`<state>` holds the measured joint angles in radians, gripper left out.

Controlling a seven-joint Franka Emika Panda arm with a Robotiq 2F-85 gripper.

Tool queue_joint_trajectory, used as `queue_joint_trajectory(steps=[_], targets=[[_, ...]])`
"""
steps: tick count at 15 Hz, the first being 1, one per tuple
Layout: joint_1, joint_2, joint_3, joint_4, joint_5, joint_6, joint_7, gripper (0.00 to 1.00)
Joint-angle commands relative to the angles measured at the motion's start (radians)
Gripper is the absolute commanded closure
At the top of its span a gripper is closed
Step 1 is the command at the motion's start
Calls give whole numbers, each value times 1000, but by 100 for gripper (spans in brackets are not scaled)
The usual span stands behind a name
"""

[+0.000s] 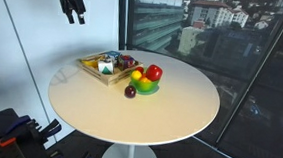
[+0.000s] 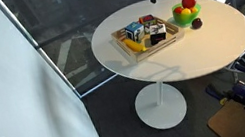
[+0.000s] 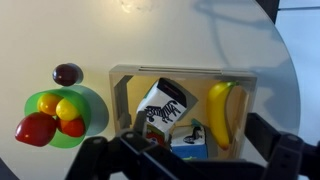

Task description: Move the banana from the tray to the table

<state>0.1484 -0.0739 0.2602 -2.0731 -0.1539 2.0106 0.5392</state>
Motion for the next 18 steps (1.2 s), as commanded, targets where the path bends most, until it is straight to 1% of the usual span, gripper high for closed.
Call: queue_joint_trajectory(steps=[1,6,9,10,18], targets=[[6,78,-25,66,-14,26,-5,0],[10,136,-57,92,22,80,-64,0],[9,162,-70,105,54,79,-109,0],[18,137,-71,70,22,85,-63,0],[25,145,-75,71,26,85,-68,0]])
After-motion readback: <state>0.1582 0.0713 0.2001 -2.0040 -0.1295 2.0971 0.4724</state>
